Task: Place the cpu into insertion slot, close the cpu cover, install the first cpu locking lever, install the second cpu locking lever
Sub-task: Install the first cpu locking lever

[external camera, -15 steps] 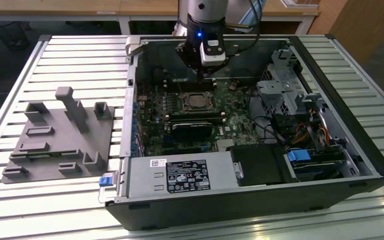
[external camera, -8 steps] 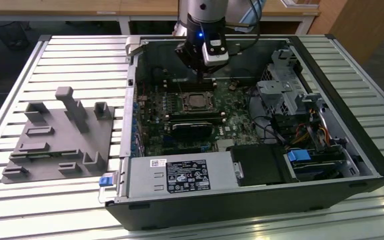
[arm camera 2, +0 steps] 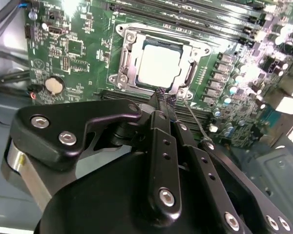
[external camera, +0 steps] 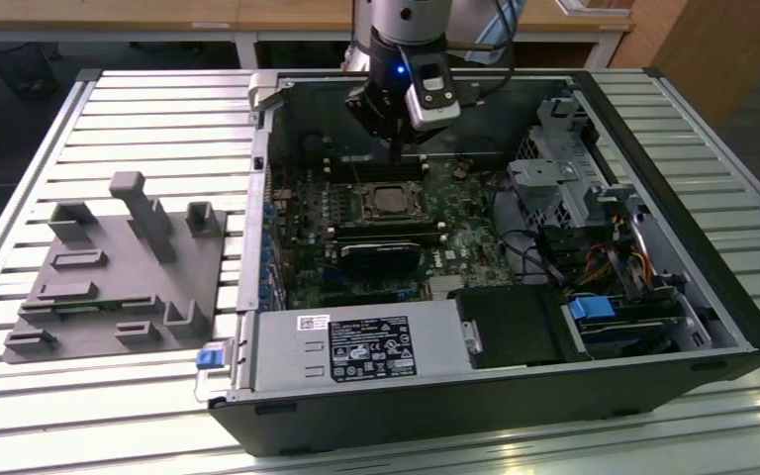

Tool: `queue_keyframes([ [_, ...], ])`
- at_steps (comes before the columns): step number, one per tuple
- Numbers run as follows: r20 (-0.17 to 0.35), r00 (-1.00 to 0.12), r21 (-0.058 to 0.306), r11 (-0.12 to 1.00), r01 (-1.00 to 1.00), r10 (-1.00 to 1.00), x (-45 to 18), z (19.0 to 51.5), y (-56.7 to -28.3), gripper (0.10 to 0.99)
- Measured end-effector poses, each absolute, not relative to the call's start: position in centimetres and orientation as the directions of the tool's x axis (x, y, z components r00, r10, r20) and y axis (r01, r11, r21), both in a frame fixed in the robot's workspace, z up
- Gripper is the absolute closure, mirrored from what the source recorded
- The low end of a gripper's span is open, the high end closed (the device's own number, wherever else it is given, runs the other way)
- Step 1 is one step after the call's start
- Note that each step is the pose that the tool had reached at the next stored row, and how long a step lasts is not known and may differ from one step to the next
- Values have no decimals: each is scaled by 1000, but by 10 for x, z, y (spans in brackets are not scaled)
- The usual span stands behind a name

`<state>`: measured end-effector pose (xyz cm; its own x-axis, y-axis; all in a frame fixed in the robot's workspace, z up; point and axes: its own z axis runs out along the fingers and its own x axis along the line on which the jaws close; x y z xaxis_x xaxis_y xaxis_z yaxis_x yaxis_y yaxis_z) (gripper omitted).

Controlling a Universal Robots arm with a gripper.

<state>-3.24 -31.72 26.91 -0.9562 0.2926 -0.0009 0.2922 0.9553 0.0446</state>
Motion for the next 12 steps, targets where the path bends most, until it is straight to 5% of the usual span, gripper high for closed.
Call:
queue_keyframes([
  [12, -14, -987, 47, 986, 160, 161, -32, 269, -317, 976],
])
